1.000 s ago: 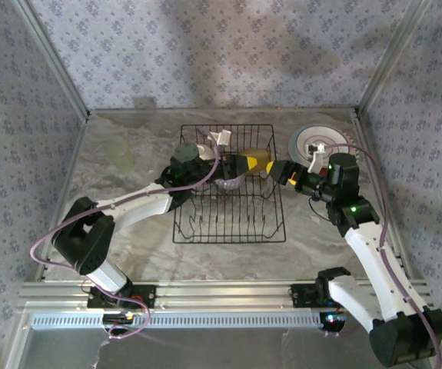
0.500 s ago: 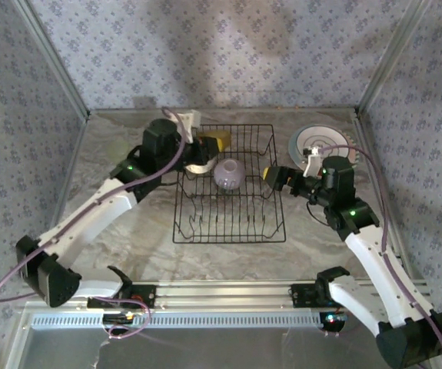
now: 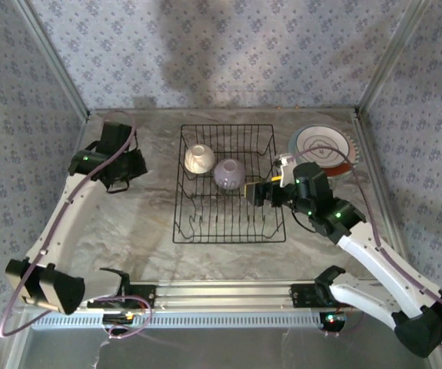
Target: Unload the mixed dishes from the dish rack
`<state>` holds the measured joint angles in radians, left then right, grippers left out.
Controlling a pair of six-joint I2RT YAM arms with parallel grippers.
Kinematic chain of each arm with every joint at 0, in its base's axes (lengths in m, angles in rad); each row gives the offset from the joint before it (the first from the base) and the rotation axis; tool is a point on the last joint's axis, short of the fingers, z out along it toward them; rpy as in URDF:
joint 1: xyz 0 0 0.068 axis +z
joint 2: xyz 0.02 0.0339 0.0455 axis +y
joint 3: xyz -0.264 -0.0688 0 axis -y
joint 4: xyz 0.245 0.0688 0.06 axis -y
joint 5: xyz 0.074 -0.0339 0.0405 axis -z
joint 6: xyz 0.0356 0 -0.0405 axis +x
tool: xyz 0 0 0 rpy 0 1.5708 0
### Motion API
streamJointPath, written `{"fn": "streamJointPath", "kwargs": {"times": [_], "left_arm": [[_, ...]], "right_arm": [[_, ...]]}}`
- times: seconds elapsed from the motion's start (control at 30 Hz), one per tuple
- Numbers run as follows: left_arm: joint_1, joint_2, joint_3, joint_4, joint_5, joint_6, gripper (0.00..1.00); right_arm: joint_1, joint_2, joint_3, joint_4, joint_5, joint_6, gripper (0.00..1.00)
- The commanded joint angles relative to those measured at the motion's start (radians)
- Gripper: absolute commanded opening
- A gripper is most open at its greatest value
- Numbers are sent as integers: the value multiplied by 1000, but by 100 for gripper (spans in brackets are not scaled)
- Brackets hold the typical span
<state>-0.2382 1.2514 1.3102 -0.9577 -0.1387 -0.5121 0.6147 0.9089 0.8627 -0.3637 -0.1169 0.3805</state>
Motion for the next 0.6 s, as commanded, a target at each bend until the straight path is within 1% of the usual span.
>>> {"fn": "streamJointPath", "kwargs": {"times": [0.0,0.1,0.2,0.3,0.57], "left_arm": [[93,19,-59,-71,60,26,0],[153,59,-80,-52,95,30,0],[175,109,-78,-39,87,31,0],[189,162,-81,-9,114,23,0],[192,315,-14,-8,131,33,0]], "right_arm": [[24,-5,3,14,55,-42,100],[37,-24,-17,27,51,-43,100],[57,-46,-40,47,36,-49,100],[82,-68,-56,49,25,-60,100],[91,-147,-102,34,-4,-63,100]]}}
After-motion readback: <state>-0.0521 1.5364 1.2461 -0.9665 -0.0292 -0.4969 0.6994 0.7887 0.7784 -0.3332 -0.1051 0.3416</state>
